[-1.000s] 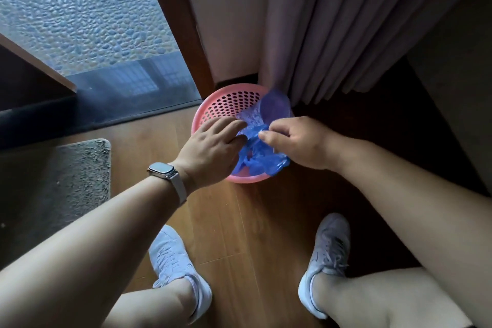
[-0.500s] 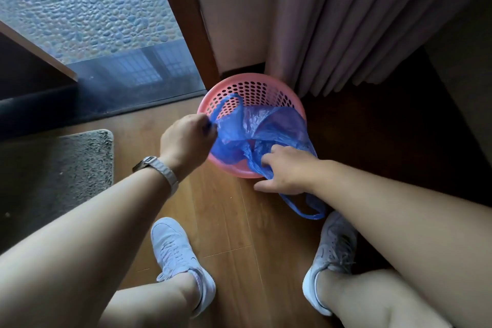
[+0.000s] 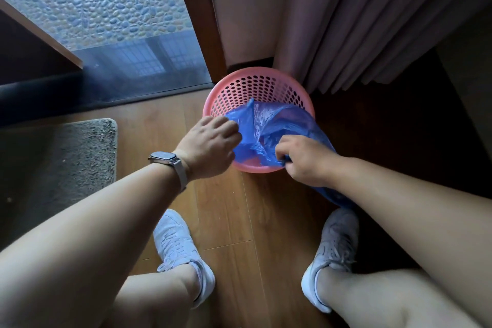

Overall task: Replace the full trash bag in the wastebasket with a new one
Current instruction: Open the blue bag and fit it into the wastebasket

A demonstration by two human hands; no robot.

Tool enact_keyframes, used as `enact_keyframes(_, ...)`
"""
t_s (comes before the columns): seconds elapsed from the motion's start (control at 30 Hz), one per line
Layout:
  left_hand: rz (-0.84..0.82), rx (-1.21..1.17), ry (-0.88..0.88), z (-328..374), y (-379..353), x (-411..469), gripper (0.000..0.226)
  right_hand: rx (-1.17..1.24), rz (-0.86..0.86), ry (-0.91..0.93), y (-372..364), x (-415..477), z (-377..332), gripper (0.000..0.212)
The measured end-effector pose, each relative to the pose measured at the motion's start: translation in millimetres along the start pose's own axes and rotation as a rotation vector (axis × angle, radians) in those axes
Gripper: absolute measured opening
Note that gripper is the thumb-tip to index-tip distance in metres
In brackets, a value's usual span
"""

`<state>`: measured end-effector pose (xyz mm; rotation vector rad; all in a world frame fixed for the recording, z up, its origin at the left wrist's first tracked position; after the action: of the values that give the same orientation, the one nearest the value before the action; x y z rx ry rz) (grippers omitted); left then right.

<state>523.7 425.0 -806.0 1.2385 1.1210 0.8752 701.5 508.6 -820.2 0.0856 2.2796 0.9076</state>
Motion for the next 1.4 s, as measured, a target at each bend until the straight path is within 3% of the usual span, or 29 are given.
enact_keyframes(0.07, -0.123, -0.004, -0.015, 6, -8, 7, 0.028, 0.01, -0.019, -0.001, -1, -1, 0, 0.014)
enact_keyframes(0.23, -0.274, 0.008, 0.23, -16, -31, 5, 0.038, 0.032, -0.042, -0.053, -1, -6, 8, 0.012)
enact_keyframes(0.43, -0.173, -0.032, 0.27, -29, -28, -3, 0.005, 0.04, 0.051, -0.14, 10, -10, 31, 0.016)
enact_keyframes(0.67, -0.018, -0.029, 0.247, -42, -14, -15, 0.009, -0.101, 0.041, -0.13, 10, -19, 46, 0.02)
enact_keyframes(0.77, -0.039, -0.007, 0.175, -42, -17, -25, 0.009, -0.164, 0.006, -0.131, 7, -26, 51, 0.019)
enact_keyframes(0.87, -0.077, -0.008, 0.075, -37, -24, -34, 0.01, -0.264, -0.039, -0.113, 1, -32, 52, 0.006)
enact_keyframes(1.03, -0.231, -0.024, -0.156, -19, -40, -42, 0.023, -0.411, -0.188, -0.155, -18, -36, 62, 0.022)
enact_keyframes(1.27, -0.328, -0.096, -0.068, -29, -53, -45, 0.031, -0.434, -0.261, -0.238, -21, -32, 75, 0.029)
enact_keyframes(1.4, -0.264, -0.264, 0.055, -32, -57, -43, 0.019, -0.181, -0.17, -0.299, -21, -28, 83, 0.037)
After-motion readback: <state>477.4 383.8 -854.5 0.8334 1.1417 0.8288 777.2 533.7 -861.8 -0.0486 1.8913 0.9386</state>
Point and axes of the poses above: each hand's wrist, its own x-axis towards the middle knuckle, its own y-axis out of the back of the hand, z = x × y, the point moved 4 cm from there along x, towards the middle knuckle, and after that the axes turned 13 degrees about -z, right-handed, at the moved point
